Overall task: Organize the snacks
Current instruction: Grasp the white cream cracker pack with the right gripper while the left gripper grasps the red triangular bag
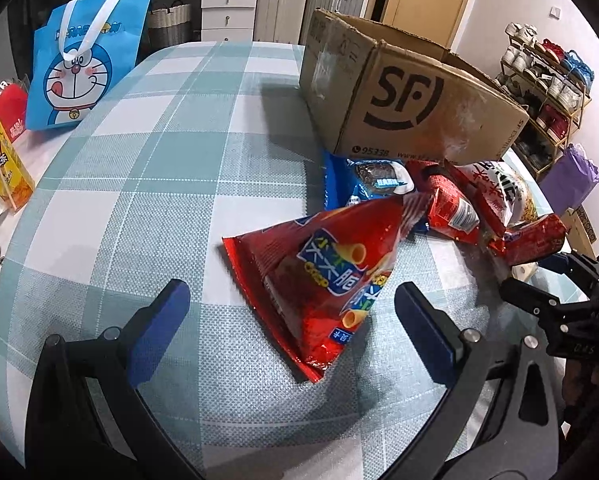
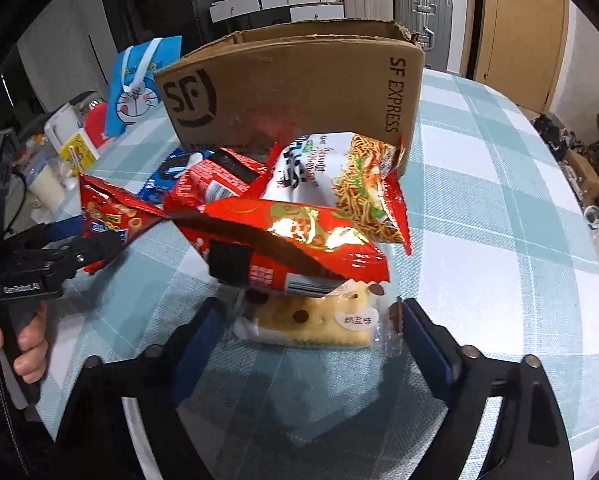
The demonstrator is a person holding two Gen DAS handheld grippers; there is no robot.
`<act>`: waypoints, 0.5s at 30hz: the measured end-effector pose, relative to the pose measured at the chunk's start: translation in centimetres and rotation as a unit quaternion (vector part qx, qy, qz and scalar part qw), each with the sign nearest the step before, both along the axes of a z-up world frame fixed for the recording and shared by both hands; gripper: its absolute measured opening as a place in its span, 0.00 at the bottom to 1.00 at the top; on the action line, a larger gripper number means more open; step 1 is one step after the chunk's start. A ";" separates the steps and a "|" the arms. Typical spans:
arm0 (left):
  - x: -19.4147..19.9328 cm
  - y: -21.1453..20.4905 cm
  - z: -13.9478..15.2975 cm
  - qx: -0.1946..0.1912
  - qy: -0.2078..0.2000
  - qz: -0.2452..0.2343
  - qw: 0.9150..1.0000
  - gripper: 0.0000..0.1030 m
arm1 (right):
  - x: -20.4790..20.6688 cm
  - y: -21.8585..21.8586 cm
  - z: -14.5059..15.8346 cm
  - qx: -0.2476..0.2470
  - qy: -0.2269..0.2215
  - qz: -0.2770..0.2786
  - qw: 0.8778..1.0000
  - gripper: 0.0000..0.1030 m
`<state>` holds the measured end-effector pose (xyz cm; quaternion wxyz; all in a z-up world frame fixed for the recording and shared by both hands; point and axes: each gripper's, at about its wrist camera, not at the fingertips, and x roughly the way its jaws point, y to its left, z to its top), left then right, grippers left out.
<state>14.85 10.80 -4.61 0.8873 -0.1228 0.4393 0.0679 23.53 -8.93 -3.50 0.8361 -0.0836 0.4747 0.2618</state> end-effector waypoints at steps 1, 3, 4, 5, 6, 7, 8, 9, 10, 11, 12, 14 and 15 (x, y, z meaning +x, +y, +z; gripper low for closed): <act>0.0 0.0 -0.1 0.001 0.001 0.000 1.000 0.99 | 0.0 0.0 0.0 0.000 0.000 0.000 1.000 0.84; 0.1 0.0 -0.1 0.002 0.002 0.000 1.000 0.99 | 0.0 -0.1 0.0 0.001 -0.002 -0.001 1.000 0.81; 0.1 0.0 -0.1 0.001 0.003 -0.001 1.000 0.99 | 0.0 -0.1 0.0 -0.001 -0.004 -0.001 1.000 0.79; 0.2 0.0 -0.1 0.002 0.003 -0.001 1.000 0.99 | -0.1 -0.2 0.1 -0.001 -0.005 0.001 1.000 0.78; 0.2 0.0 -0.1 0.003 0.003 -0.001 1.000 0.99 | -0.1 -0.2 0.1 0.001 -0.007 0.003 1.000 0.75; 0.2 0.0 -0.2 0.002 0.003 -0.002 1.000 0.99 | -0.2 -0.3 0.2 0.003 -0.008 0.006 1.000 0.70; 0.2 -0.1 -0.2 0.002 0.003 -0.002 1.000 0.99 | -0.3 -0.3 0.3 0.006 -0.008 0.012 1.000 0.68; 0.2 -0.1 -0.1 0.002 0.003 -0.003 1.000 0.99 | -0.4 -0.4 0.4 0.005 -0.010 0.013 1.000 0.65; 0.2 -0.1 -0.1 0.003 0.002 -0.004 1.000 0.99 | -0.5 -0.5 0.5 0.006 -0.010 0.014 1.000 0.63; 0.2 -0.1 -0.1 0.003 0.002 -0.004 1.000 0.99 | -0.5 -0.6 0.5 0.008 -0.009 0.014 1.000 0.62; 0.2 -0.1 -0.1 0.003 0.003 -0.004 1.000 0.99 | -0.5 -0.7 0.6 0.013 -0.008 0.014 1.000 0.60; 0.1 -0.3 0.0 0.003 0.002 -0.005 1.000 0.99 | -0.5 -1.1 0.6 0.021 -0.005 0.014 1.000 0.59; 0.0 -0.3 0.0 0.004 0.002 -0.006 1.000 0.99 | -0.6 -1.2 0.7 0.024 -0.005 0.014 1.000 0.59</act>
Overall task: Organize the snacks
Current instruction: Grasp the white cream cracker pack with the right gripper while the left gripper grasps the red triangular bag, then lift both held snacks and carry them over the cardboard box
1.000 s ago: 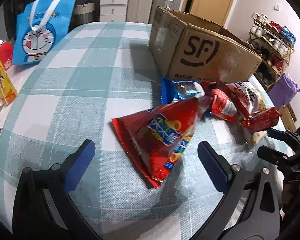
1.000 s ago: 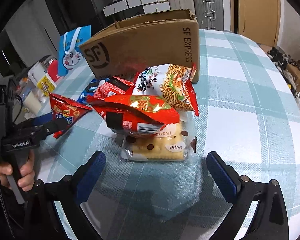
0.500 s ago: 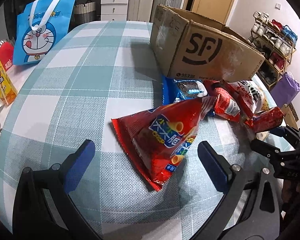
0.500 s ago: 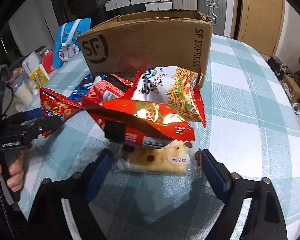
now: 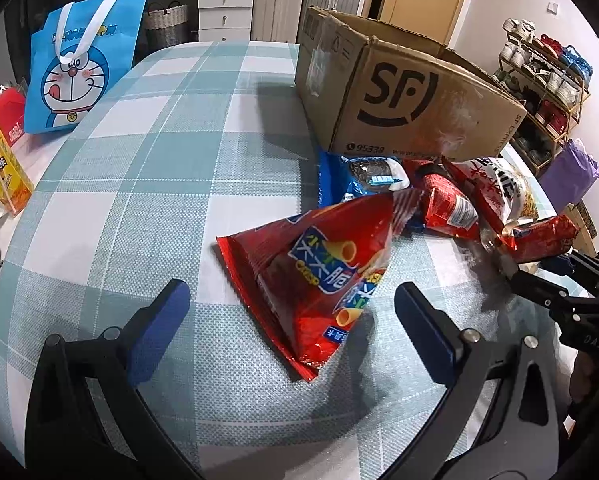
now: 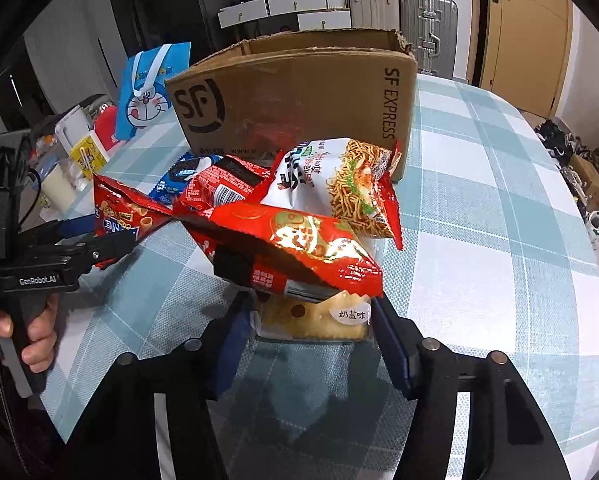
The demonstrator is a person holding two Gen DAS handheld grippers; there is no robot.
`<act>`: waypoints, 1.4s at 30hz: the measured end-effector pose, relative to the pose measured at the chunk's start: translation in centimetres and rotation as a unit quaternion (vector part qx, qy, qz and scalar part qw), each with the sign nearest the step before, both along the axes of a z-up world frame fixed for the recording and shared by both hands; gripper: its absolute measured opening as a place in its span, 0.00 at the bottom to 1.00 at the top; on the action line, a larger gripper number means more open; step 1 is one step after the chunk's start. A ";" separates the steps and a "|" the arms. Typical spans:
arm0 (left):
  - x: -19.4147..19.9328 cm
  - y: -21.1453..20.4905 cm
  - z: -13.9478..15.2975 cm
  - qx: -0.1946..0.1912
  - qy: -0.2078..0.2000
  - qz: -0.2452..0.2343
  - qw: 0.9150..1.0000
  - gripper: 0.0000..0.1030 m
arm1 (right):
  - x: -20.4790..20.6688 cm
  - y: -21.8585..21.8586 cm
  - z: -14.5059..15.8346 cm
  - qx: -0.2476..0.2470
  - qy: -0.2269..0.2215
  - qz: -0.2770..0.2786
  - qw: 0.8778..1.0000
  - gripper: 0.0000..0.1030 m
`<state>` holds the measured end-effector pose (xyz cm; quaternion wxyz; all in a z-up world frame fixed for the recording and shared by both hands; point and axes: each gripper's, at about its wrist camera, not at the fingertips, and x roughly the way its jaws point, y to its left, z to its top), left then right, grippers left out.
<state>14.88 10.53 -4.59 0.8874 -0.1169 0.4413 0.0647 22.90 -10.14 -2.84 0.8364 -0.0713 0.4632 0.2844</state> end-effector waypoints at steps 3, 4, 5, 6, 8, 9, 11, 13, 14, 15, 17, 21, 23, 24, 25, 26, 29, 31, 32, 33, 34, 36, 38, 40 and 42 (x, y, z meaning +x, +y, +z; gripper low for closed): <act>0.0 -0.1 0.0 -0.002 -0.001 -0.001 1.000 0.99 | -0.2 -0.4 0.1 0.010 0.008 0.001 1.000 0.58; 0.0 -0.1 0.1 -0.001 -0.001 -0.002 1.000 0.99 | -0.2 -0.6 0.2 0.016 0.012 0.003 1.000 0.58; 0.0 -0.2 0.1 -0.001 -0.001 -0.003 1.000 0.99 | -0.2 -0.8 0.3 0.024 0.015 0.004 1.000 0.58; 0.0 -0.2 0.1 0.000 -0.001 -0.004 1.000 0.99 | -0.2 -1.1 0.3 0.033 0.023 0.005 0.999 0.58; 0.1 -0.3 0.0 0.001 0.001 -0.006 1.000 0.99 | -0.3 -1.4 0.6 0.050 0.034 0.008 0.998 0.58; 0.1 -0.3 0.0 0.000 0.000 -0.007 1.000 0.99 | -0.4 -1.6 0.7 0.061 0.043 0.012 0.997 0.58; 0.2 -0.4 0.0 -0.005 -0.001 -0.012 1.000 0.99 | -0.6 -1.7 0.9 0.076 0.050 0.014 0.996 0.58; 0.2 -0.5 0.0 -0.006 -0.002 -0.015 1.000 0.99 | -0.6 -1.9 1.1 0.098 0.065 0.019 0.993 0.58; 0.3 -0.5 -0.1 -0.004 -0.001 -0.015 1.000 0.96 | -0.6 -1.9 1.2 0.104 0.066 0.019 0.992 0.58; 0.4 -0.5 -0.2 -0.004 0.001 -0.016 1.000 0.93 | -0.7 -1.9 1.3 0.100 0.063 0.021 0.993 0.58; 0.6 -0.6 -0.1 0.004 0.001 -0.018 1.000 0.85 | -1.0 -1.7 1.4 0.089 0.055 0.020 0.994 0.58; 0.9 -0.7 0.1 0.016 -0.001 -0.022 1.000 0.61 | -1.1 -1.5 1.3 0.093 0.064 0.025 0.993 0.58; 0.7 -0.5 0.3 0.005 -0.010 -0.024 1.000 0.54 | -1.1 -1.6 1.3 0.101 0.068 0.025 0.992 0.58; 0.5 -0.4 0.6 -0.004 -0.016 -0.026 1.000 0.52 | -1.1 -1.6 1.2 0.103 0.071 0.025 0.992 0.58; 0.4 -0.3 0.7 -0.013 -0.019 -0.028 0.999 0.52 | -1.1 -1.7 1.2 0.109 0.075 0.027 0.991 0.58; 0.3 -0.2 0.8 -0.018 -0.021 -0.028 0.999 0.52 | -0.9 -1.8 1.1 0.121 0.084 0.029 0.989 0.58; -0.1 -0.4 1.2 -0.019 -0.028 -0.029 0.999 0.52 | -0.5 -2.2 1.1 0.167 0.114 0.035 0.979 0.58; -0.3 -0.5 1.5 -0.025 -0.032 -0.031 0.999 0.51 | -0.4 -2.4 1.0 0.190 0.133 0.038 0.972 0.58; -0.4 -0.6 1.6 -0.025 -0.033 -0.032 0.999 0.51 | -0.3 -2.5 1.0 0.203 0.143 0.040 0.968 0.58; -0.4 -0.7 1.7 -0.023 -0.035 -0.032 0.999 0.51 | -0.2 -2.6 0.9 0.213 0.149 0.040 0.965 0.58; -0.5 -0.8 1.9 -0.021 -0.037 -0.033 0.999 0.51 | -0.2 -2.7 0.9 0.218 0.151 0.039 0.964 0.58; -0.6 -0.9 2.1 -0.022 -0.039 -0.034 0.998 0.51 | -0.3 -2.6 1.1 0.203 0.136 0.032 0.969 0.58; -0.7 -1.1 2.4 -0.021 -0.043 -0.036 0.998 0.51 | -0.4 -2.6 1.2 0.192 0.127 0.030 0.973 0.58; -0.9 -1.3 2.7 -0.021 -0.047 -0.039 0.998 0.51 | -0.4 -2.7 1.3 0.190 0.125 0.028 0.973 0.58; -1.0 -1.5 3.1 -0.020 -0.050 -0.041 0.998 0.51 | -0.4 -2.8 1.4 0.191 0.122 0.025 0.974 0.58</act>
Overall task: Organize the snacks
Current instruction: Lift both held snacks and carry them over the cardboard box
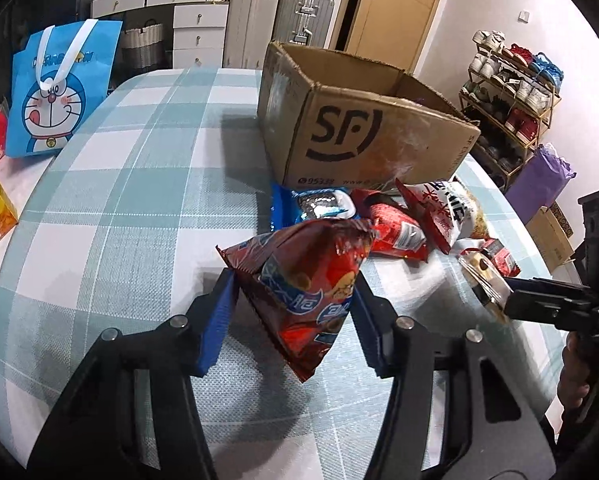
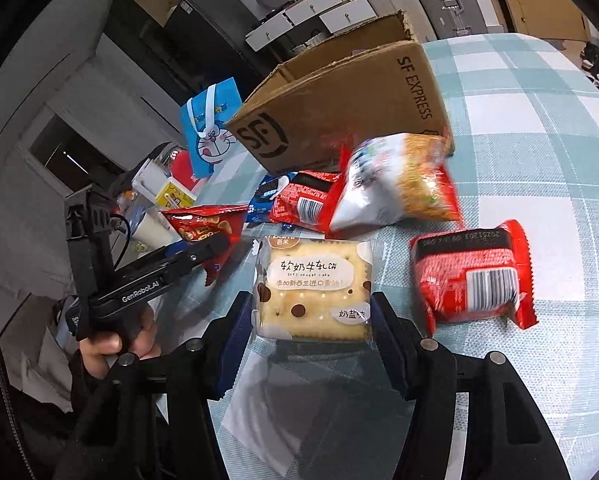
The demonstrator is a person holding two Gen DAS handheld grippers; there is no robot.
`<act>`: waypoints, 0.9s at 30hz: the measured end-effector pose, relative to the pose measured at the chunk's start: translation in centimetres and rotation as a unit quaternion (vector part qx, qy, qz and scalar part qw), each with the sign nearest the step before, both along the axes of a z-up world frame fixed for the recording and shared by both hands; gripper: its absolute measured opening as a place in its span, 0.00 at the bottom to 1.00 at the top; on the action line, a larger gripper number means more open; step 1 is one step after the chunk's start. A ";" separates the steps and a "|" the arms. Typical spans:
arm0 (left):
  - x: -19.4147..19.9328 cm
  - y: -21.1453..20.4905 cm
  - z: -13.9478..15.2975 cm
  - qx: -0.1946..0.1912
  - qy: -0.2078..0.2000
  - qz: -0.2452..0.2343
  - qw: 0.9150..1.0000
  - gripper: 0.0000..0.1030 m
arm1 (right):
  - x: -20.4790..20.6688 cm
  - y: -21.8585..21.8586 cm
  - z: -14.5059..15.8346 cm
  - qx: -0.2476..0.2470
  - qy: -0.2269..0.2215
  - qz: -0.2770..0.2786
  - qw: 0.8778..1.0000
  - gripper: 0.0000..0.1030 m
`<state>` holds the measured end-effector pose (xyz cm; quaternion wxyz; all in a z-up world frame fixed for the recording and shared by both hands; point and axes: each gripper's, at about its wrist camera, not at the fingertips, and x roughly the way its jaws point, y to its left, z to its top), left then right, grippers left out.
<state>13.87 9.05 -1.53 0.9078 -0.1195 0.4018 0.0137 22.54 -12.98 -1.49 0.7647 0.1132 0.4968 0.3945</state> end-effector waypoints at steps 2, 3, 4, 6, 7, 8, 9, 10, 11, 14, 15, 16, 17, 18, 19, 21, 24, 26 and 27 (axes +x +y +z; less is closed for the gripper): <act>-0.2 -0.1 0.4 0.001 -0.004 -0.002 1.000 0.51 | 0.2 -0.2 0.0 0.001 -0.003 -0.004 1.000 0.58; -0.3 -0.2 0.6 0.001 -0.007 -0.003 1.000 0.51 | 0.2 -0.3 0.1 0.002 -0.006 -0.006 1.000 0.58; -0.4 -0.2 0.8 0.001 -0.009 -0.003 1.000 0.51 | 0.2 -0.5 0.2 0.004 -0.008 -0.009 1.000 0.58; -0.5 -0.3 1.2 0.000 -0.014 -0.004 1.000 0.51 | 0.2 -0.7 0.3 0.009 -0.014 -0.012 1.000 0.58; -0.6 -0.4 1.5 0.001 -0.017 -0.004 1.000 0.51 | 0.2 -0.8 0.5 0.010 -0.018 -0.014 1.000 0.58; -0.7 -0.5 1.8 0.001 -0.020 -0.005 1.000 0.51 | 0.2 -0.8 0.8 0.011 -0.024 -0.015 1.000 0.58; -0.8 -0.5 1.9 0.000 -0.022 -0.005 1.000 0.51 | 0.2 -0.8 0.9 0.010 -0.026 -0.017 0.999 0.58; -0.8 -0.6 2.2 -0.001 -0.026 -0.006 1.000 0.51 | 0.3 -0.8 1.1 0.010 -0.030 -0.020 0.999 0.58; -0.9 -0.7 2.4 -0.001 -0.028 -0.006 1.000 0.51 | 0.3 -0.8 1.3 0.010 -0.034 -0.022 0.999 0.58; -1.0 -0.7 3.1 0.000 -0.035 -0.008 0.999 0.51 | 0.4 -1.0 1.9 0.012 -0.042 -0.027 0.999 0.58; -1.1 -0.7 3.4 -0.001 -0.037 -0.008 0.999 0.51 | 0.4 -1.0 2.0 0.011 -0.045 -0.028 0.999 0.58; -1.1 -0.8 3.6 -0.001 -0.039 -0.009 0.999 0.51 | 0.4 -0.9 2.2 0.011 -0.048 -0.028 0.998 0.58; -1.1 -0.8 3.8 -0.001 -0.041 -0.009 0.999 0.51 | 0.4 -0.9 2.3 0.011 -0.049 -0.028 0.998 0.58; -1.1 -0.9 4.0 -0.001 -0.042 -0.009 0.999 0.51 | 0.5 -0.9 2.5 0.011 -0.050 -0.028 0.998 0.58; -1.1 -1.0 4.3 -0.001 -0.044 -0.010 0.999 0.51 | 0.5 -0.9 2.6 0.010 -0.051 -0.028 0.998 0.58; -1.1 -1.1 4.8 0.001 -0.050 -0.011 0.999 0.51 | 0.5 -0.9 2.9 0.009 -0.055 -0.029 0.998 0.58; -0.9 -1.1 5.4 -0.002 -0.054 -0.011 0.998 0.51 | 0.7 -0.8 3.5 0.009 -0.066 -0.030 0.997 0.58; -0.8 -1.2 5.8 -0.001 -0.057 -0.012 0.998 0.51 | 0.8 -0.7 4.0 0.010 -0.073 -0.030 0.997 0.58; -0.7 -1.2 5.9 0.000 -0.058 -0.012 0.998 0.51 | 0.9 -0.8 4.2 0.010 -0.075 -0.031 0.997 0.58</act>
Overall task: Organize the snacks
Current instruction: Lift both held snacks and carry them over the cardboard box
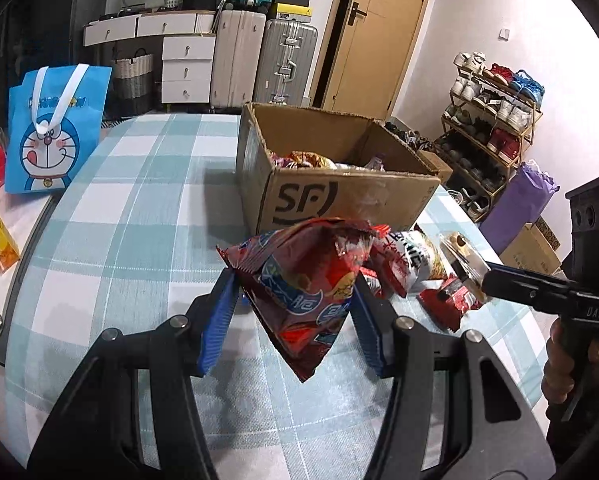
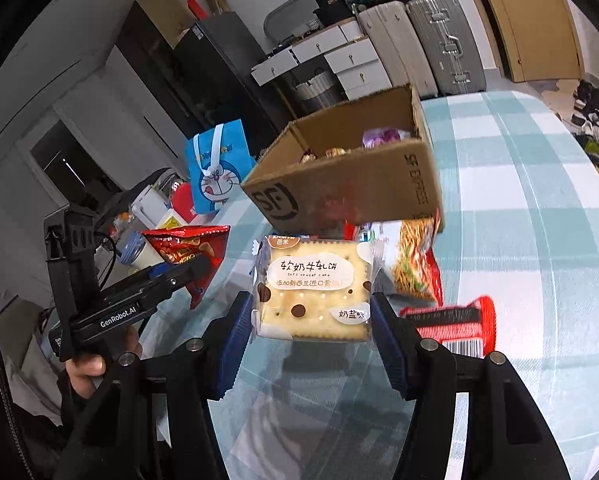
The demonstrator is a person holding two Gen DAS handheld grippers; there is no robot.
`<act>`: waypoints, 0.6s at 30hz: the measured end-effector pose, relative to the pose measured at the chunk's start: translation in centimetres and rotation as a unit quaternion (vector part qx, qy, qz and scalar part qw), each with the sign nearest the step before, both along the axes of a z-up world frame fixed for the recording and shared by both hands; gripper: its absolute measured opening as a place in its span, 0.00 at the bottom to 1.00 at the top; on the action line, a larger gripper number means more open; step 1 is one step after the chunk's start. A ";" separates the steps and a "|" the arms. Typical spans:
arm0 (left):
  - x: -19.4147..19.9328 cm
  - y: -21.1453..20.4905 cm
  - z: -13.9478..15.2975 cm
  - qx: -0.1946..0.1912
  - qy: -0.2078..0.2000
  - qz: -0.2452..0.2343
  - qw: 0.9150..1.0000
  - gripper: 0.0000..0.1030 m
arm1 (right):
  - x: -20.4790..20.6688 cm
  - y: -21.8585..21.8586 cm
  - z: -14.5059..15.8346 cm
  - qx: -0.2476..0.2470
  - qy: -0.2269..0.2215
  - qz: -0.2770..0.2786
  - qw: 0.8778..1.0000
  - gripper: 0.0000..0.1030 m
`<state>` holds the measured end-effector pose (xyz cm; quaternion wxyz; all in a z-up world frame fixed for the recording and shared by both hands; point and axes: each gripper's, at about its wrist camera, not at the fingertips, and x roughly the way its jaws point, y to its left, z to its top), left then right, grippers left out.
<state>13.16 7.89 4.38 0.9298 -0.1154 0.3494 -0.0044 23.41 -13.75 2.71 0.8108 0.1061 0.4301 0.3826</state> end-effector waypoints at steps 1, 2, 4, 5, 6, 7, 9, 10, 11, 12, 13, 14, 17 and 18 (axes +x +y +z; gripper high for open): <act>0.1 0.0 0.2 0.000 -0.001 0.000 1.000 0.51 | 0.1 0.0 0.2 0.000 -0.003 0.000 1.000 0.58; 0.2 0.0 0.5 -0.001 -0.003 -0.001 1.000 0.51 | 0.3 0.0 0.4 0.000 -0.006 -0.001 1.000 0.58; 0.4 0.0 0.9 -0.001 -0.007 0.000 1.000 0.51 | 0.5 0.0 0.7 -0.003 -0.011 -0.003 1.000 0.58; 0.6 -0.1 1.1 0.000 -0.008 -0.002 1.000 0.51 | 0.6 0.0 0.8 -0.003 -0.014 -0.004 1.000 0.58; 0.7 -0.1 1.3 0.000 -0.009 -0.002 1.000 0.51 | 0.9 -0.1 1.0 -0.001 -0.014 -0.005 1.000 0.58; 1.0 -0.1 1.6 0.000 -0.012 -0.002 1.000 0.51 | 1.1 -0.1 1.0 -0.001 -0.015 -0.006 1.000 0.58; 1.5 -0.1 1.9 0.001 -0.014 -0.005 1.000 0.51 | 1.4 0.0 1.3 -0.004 -0.021 -0.008 1.000 0.58; 1.7 -0.2 2.1 0.000 -0.017 -0.006 1.000 0.51 | 1.6 0.1 1.4 -0.005 -0.023 -0.007 1.000 0.58; 1.9 -0.2 2.2 -0.002 -0.018 -0.008 1.000 0.51 | 1.7 0.2 1.6 -0.007 -0.027 -0.009 1.000 0.58; 2.1 -0.2 2.2 -0.003 -0.019 -0.010 1.000 0.51 | 1.9 0.3 1.7 -0.010 -0.030 -0.010 0.999 0.58; 2.4 -0.3 2.4 -0.005 -0.020 -0.012 1.000 0.51 | 2.2 0.4 1.8 -0.014 -0.031 -0.011 0.999 0.58; 2.6 -0.3 2.4 -0.005 -0.020 -0.014 1.000 0.51 | 2.3 0.5 1.9 -0.016 -0.034 -0.012 0.999 0.58; 3.5 -0.6 2.7 -0.001 -0.022 -0.021 1.000 0.51 | 2.8 0.8 2.3 -0.019 -0.042 -0.015 0.999 0.58; 3.8 -0.7 2.9 0.000 -0.024 -0.023 0.999 0.51 | 3.0 0.9 2.5 -0.021 -0.045 -0.016 0.999 0.58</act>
